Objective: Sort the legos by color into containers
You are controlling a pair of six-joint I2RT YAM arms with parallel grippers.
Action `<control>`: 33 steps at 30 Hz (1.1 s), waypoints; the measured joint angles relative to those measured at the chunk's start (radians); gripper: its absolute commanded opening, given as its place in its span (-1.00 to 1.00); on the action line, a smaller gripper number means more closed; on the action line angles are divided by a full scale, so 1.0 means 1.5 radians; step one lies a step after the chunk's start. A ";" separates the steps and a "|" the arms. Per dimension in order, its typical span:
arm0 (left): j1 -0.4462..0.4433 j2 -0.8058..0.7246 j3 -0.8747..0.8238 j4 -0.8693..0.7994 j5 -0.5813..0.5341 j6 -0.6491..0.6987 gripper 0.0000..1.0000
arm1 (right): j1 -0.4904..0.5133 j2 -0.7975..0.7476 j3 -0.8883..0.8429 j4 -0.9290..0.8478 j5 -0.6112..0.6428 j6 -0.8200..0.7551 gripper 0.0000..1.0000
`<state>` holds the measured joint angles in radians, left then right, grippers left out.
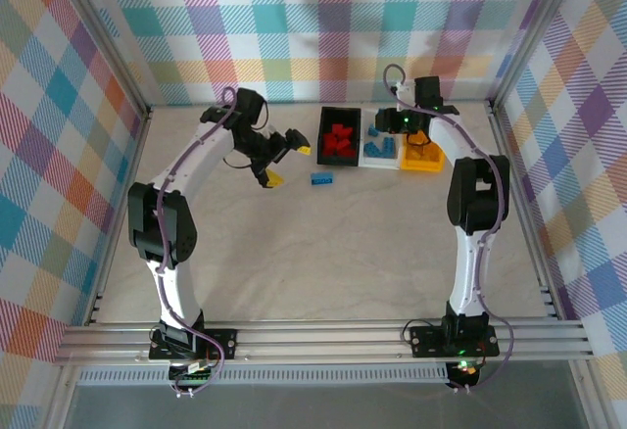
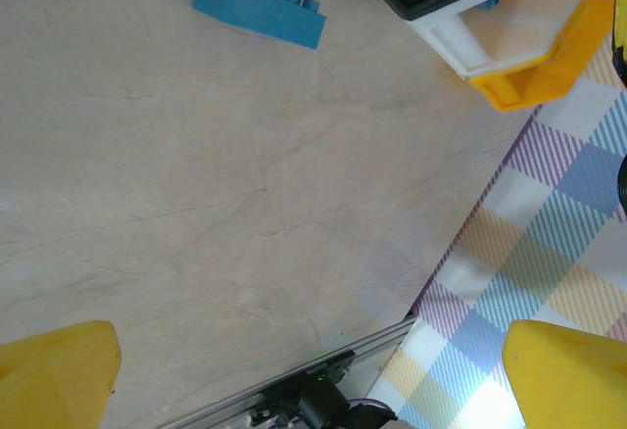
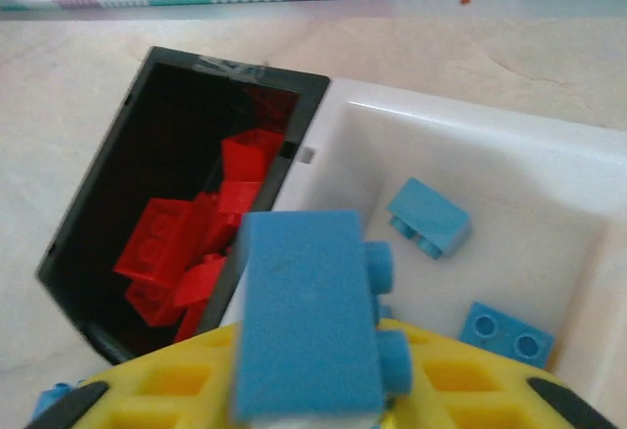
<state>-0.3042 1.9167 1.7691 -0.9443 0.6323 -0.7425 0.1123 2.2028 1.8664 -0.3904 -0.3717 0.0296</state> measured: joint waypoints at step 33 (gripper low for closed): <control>0.019 -0.033 -0.122 0.003 -0.139 0.092 1.00 | 0.277 -0.196 -0.165 -0.180 0.100 0.186 0.99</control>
<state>-0.2756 1.8668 1.5860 -0.9401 0.4240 -0.6052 0.5282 1.9091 1.6196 -0.6609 -0.2214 0.3080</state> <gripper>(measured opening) 0.999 0.997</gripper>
